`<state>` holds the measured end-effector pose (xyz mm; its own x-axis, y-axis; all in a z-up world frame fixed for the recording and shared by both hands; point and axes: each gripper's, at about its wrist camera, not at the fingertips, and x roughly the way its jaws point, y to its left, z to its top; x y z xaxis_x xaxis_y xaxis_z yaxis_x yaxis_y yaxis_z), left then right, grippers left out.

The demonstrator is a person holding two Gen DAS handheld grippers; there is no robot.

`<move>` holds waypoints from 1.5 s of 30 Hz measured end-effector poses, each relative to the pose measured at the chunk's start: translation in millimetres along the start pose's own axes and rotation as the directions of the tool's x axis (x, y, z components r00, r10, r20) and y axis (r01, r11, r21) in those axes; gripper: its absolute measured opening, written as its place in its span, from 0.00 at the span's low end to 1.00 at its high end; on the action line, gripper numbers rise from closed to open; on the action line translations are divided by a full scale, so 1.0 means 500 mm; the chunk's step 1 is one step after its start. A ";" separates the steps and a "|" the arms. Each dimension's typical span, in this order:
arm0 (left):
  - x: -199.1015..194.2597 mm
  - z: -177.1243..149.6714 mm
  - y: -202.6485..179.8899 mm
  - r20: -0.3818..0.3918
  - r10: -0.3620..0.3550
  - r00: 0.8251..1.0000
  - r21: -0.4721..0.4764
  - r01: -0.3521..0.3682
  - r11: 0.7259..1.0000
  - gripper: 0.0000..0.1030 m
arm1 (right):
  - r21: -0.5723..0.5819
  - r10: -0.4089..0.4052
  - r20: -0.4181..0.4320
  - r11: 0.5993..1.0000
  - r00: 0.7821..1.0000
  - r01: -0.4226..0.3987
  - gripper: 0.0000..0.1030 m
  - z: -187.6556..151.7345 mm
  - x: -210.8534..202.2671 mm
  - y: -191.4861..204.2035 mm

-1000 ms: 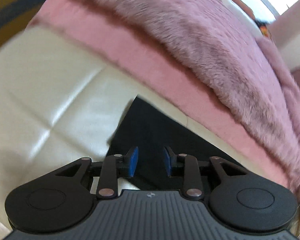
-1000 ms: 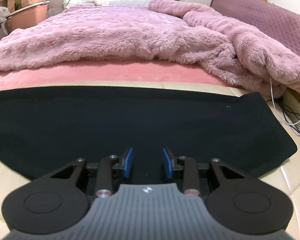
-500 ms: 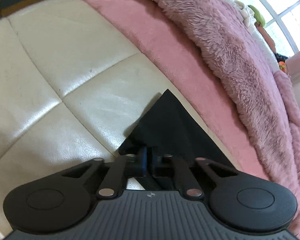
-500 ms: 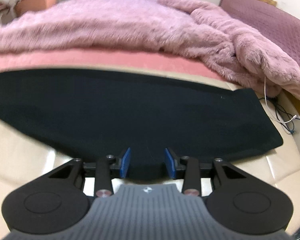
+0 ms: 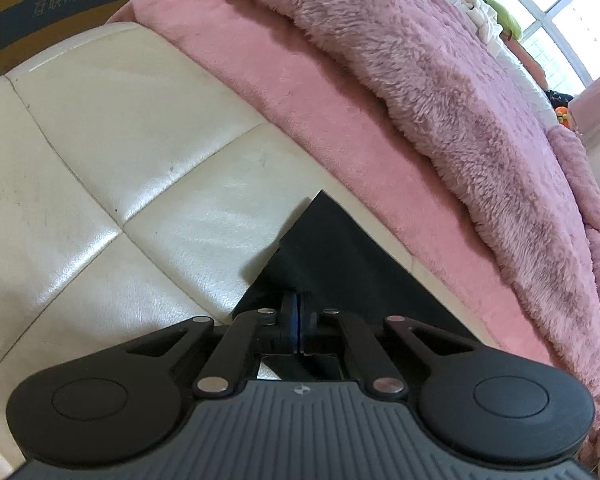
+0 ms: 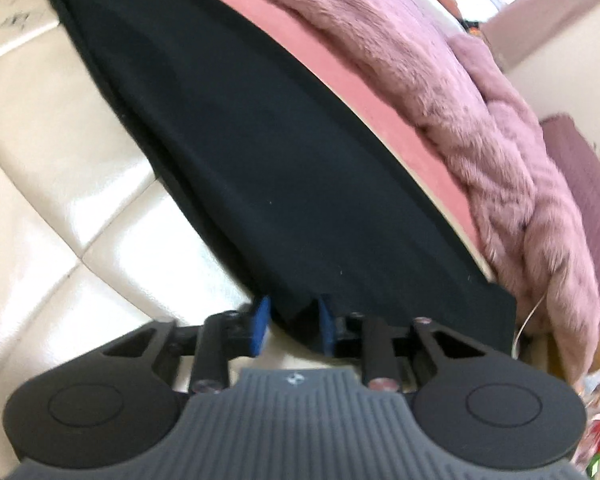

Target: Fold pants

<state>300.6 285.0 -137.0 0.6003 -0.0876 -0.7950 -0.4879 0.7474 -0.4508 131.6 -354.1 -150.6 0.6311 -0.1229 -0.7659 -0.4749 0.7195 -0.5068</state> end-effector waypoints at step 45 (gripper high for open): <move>0.086 0.020 -0.055 0.081 0.007 0.997 0.411 -0.040 0.911 0.00 | 0.567 0.241 0.227 0.755 0.944 -0.329 0.21 0.231 0.198 -0.122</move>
<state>346.1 267.5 -154.6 0.6462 -0.0291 -0.7626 -0.2075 0.9549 -0.2122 294.0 -331.3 -149.7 0.6207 0.2128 -0.7547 -0.2182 0.9713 0.0944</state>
